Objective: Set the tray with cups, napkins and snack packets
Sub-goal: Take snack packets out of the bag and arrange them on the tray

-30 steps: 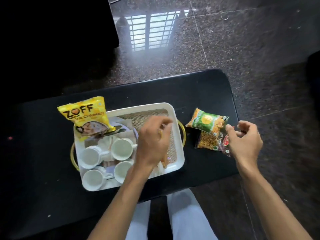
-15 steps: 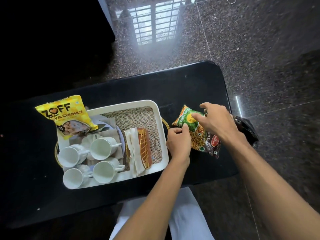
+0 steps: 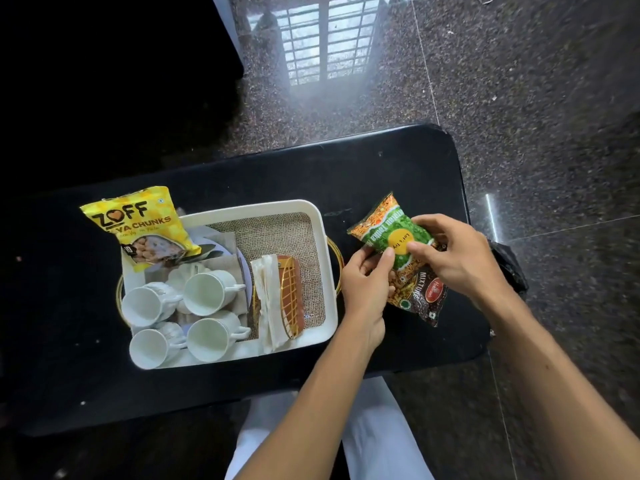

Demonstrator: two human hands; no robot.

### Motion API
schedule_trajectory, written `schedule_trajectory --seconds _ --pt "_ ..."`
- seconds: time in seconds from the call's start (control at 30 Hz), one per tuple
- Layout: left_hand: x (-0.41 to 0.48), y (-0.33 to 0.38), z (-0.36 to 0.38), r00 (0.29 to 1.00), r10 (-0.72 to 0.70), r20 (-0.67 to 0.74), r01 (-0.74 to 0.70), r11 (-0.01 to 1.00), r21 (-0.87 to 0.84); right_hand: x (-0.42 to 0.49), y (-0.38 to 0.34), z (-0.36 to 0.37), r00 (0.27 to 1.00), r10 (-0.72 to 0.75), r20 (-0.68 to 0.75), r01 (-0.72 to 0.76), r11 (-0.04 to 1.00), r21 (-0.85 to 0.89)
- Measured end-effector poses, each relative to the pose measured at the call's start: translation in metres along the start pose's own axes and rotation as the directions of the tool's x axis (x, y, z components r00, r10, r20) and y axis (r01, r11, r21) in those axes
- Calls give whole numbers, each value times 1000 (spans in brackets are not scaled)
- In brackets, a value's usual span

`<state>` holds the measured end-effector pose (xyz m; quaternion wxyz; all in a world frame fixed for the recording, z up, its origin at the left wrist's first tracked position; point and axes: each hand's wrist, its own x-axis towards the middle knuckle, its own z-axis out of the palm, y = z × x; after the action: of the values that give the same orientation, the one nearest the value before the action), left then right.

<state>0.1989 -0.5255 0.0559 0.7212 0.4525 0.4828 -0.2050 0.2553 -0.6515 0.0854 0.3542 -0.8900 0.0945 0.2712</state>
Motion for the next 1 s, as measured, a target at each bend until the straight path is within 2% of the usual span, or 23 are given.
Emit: schedule_trajectory --seconds 0.17,0.3,0.4,0.5,0.63,0.7,0.77,0.83,0.87,0.9,0.93,0.97,1.0 --pt "-19 18 -19 983 150 103 -156 987 46 -24 -18 -2 1000 -9 0 9 969 246" --pt "-31 43 -46 969 211 129 -213 977 1 -34 -44 6 997 -81 18 73 960 271" --pt "-31 60 -70 970 225 92 -221 974 -52 -34 -67 20 990 -139 0 133 950 281" --pt "-30 77 -96 977 203 74 -180 954 -240 -32 -93 42 988 -133 -83 155 907 393" --pt "-33 99 -120 979 178 103 -103 858 -504 -26 -132 72 989 -135 51 86 834 545" --pt "-33 109 -130 979 174 106 -82 812 -578 -20 -151 89 982 -175 69 103 807 581" --pt "-29 117 -142 988 142 56 -84 811 -579 -13 -170 103 980 -199 19 150 795 588" --pt "-24 122 -157 988 102 -117 -145 875 -462 -5 -185 111 966 -256 -43 246 847 471" --pt "-22 123 -166 955 140 -260 -224 916 -333 0 -193 114 949 -307 -68 310 882 355" --pt "-20 125 -178 881 251 -402 -326 936 -131 5 -200 116 926 -369 -76 376 898 227" --pt "-19 128 -191 770 429 -473 -428 896 117 10 -206 118 899 -433 -60 437 893 107" --pt "-18 132 -205 651 615 -445 -507 788 349 15 -211 120 872 -489 -19 489 873 -2" --pt "-14 139 -217 558 753 -349 -550 651 524 20 -216 123 851 -523 41 525 845 -102"
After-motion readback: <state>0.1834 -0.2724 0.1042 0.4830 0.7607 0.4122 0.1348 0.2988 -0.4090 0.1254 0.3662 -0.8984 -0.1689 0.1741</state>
